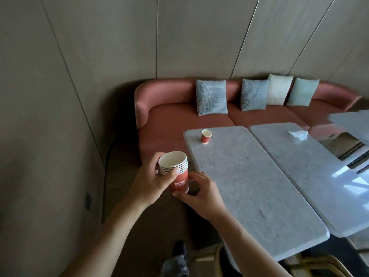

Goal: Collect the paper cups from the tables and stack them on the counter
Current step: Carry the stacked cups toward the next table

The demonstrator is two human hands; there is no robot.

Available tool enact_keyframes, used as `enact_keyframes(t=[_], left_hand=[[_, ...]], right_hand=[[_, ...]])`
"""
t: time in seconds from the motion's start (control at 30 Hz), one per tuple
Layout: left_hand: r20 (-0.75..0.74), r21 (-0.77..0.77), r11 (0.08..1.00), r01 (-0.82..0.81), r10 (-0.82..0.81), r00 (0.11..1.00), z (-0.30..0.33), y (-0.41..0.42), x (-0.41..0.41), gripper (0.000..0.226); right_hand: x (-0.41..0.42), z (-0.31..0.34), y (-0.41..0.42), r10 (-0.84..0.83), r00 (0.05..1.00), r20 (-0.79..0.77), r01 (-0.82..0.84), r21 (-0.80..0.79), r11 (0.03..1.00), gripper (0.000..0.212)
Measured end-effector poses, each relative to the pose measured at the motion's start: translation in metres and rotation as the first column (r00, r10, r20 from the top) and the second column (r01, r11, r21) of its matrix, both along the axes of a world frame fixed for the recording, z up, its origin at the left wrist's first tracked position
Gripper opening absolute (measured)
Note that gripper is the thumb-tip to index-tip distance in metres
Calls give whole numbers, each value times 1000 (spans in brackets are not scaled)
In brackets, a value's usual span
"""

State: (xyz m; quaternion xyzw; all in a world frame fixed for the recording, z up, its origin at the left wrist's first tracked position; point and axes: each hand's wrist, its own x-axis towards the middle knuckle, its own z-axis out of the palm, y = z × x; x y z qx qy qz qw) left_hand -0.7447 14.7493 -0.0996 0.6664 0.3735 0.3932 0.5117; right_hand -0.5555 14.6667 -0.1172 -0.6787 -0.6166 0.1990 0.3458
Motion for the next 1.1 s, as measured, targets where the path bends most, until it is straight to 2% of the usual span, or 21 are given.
enact_keyframes(t=[0.23, 0.4, 0.73, 0.83, 1.1], left_hand=[[-23, 36, 998, -53, 54, 998, 1, 75, 20, 56], [-119, 74, 997, -35, 43, 992, 6, 140, 66, 58], [-291, 70, 994, 85, -61, 955, 5, 232, 191, 55], [-338, 76, 988, 131, -98, 936, 2, 252, 222, 59], [-359, 88, 960, 266, -219, 907, -14, 315, 290, 58]], right_hand=[[23, -12, 85, 52, 997, -56, -50, 26, 998, 57], [70, -27, 153, 59, 994, -97, -55, 47, 997, 57], [190, -56, 237, -10, 988, -156, 9, -6, 1000, 63], [217, -61, 251, -31, 988, -151, 32, 0, 999, 57], [271, -74, 287, -145, 975, -169, 142, -26, 989, 61]])
